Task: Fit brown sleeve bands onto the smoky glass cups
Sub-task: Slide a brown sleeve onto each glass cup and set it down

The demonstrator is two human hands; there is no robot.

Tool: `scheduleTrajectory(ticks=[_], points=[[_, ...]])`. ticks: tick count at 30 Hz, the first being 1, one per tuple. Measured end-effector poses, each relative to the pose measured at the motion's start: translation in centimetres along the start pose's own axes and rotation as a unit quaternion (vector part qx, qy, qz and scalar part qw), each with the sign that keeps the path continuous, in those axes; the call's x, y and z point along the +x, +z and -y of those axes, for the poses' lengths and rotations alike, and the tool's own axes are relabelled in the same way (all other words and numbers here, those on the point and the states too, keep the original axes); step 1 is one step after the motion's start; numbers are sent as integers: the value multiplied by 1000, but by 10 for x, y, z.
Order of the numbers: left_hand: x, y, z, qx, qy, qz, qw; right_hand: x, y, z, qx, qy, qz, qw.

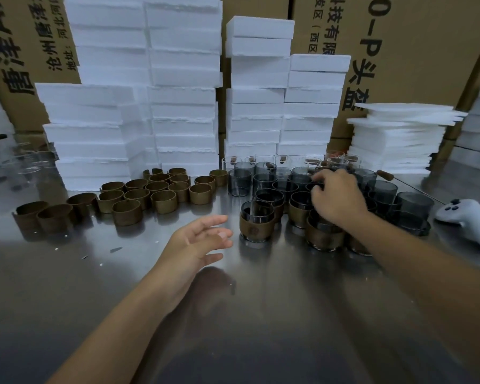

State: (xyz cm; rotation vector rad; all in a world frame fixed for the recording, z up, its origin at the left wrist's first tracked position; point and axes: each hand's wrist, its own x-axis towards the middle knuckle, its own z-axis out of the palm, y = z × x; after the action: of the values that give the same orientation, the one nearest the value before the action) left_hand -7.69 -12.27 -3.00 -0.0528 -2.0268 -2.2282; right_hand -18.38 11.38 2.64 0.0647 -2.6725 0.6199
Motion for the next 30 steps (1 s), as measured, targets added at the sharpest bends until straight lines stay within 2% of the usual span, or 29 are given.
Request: scheduleTrajectory(ticks=[5,9,12,19,22,24,26,28,30], points=[[0,0,0,-4,0,3,1000,19,-12,-30,-88,58,99,989],[1,-2,1,-6,1,0,1000,25,-10,-33,-156,37,120,980],[1,-2,1,-9,5,2,1000,30,-8,-32,-146,54,129,979],[3,-3,2,-6,5,-4,1000,30,-7,-28,-116,25,93,989],[2,-2,1,-3,5,-5,1000,27,-8,-31,-90,7,21,996],[0,-1,1,0,8,-9,1000,22,-13,-24,0,-9,-41,999],[-2,0,-1,2,14,-17,1000,15,-22,-9,171,-20,-77,982],[-4,2,-5,-3,23,-24,999,1,-33,10,346,-7,-52,937],[-7,6,-8,-19,32,-31,999,-16,-42,28,445,1,-7,895]])
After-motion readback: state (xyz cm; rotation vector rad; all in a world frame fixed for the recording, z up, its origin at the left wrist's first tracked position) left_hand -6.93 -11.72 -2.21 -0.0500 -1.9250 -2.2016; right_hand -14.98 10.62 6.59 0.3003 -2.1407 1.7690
